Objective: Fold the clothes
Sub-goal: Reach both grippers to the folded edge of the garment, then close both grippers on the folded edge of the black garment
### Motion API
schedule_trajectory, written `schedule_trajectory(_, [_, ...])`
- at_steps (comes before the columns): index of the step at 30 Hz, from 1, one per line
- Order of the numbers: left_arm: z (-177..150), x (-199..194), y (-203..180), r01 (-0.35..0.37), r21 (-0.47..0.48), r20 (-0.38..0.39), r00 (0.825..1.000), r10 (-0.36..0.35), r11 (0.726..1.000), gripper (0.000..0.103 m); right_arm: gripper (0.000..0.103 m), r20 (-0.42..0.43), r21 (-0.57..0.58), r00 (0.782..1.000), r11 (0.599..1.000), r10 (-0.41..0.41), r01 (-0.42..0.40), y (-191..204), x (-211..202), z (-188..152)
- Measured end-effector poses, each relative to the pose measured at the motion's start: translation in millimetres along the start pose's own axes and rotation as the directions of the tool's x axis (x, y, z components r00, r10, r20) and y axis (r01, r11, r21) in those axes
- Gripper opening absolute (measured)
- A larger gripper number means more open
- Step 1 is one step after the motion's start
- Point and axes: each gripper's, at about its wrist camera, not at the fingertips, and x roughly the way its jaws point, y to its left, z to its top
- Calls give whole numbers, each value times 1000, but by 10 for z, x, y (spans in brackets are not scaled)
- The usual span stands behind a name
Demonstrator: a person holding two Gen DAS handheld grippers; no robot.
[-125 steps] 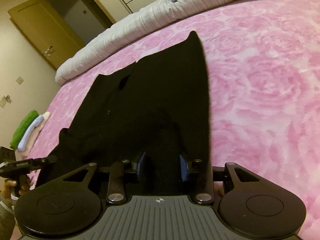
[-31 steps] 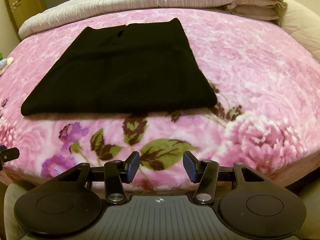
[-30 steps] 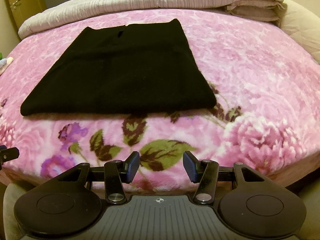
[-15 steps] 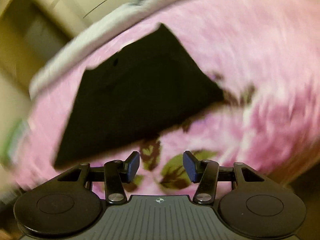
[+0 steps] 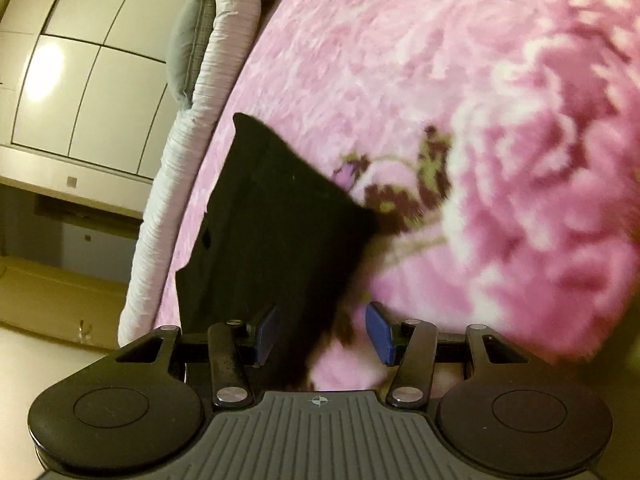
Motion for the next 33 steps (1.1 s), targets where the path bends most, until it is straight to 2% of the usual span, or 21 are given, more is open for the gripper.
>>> schedule_trajectory(5, [106, 179, 46, 36, -19, 24, 999, -36, 999, 40, 51, 42, -57, 999, 998, 10, -7, 62, 137, 70])
schedule_trajectory(6, [128, 210, 35, 34, -7, 23, 999, -34, 999, 35, 51, 54, -65, 999, 998, 7, -3, 77, 166, 89])
schedule_trajectory(7, [148, 244, 23, 30, 4, 22, 999, -30, 1000, 28, 46, 62, -73, 998, 997, 3, 2, 97, 212, 95])
schedule_trajectory(11, [242, 353, 48, 47, 1, 14, 999, -47, 999, 21, 20, 67, -82, 998, 996, -20, 25, 90, 310, 142])
schedule_trajectory(14, [276, 382, 31, 50, 41, 5, 999, -50, 998, 14, 13, 52, -82, 998, 996, -17, 22, 67, 352, 186])
schedule_trajectory(16, [279, 353, -13, 47, 90, 4, 999, -47, 995, 10, 10, 46, -104, 999, 994, -19, 24, 86, 334, 193])
schedule_trajectory(22, [248, 172, -196, 39, 235, 24, 999, -46, 971, 8, 8, 53, -171, 999, 985, -12, 20, 243, 207, 187])
schedule_trajectory(27, [99, -118, -149, 44, 245, 13, 999, -48, 968, 8, 8, 36, -205, 999, 979, -8, 15, 316, -50, 107])
schedule_trajectory(33, [-313, -725, 146, 54, 229, -36, 998, -47, 972, 8, 8, -38, -230, 999, 973, -22, 13, 154, -611, -128])
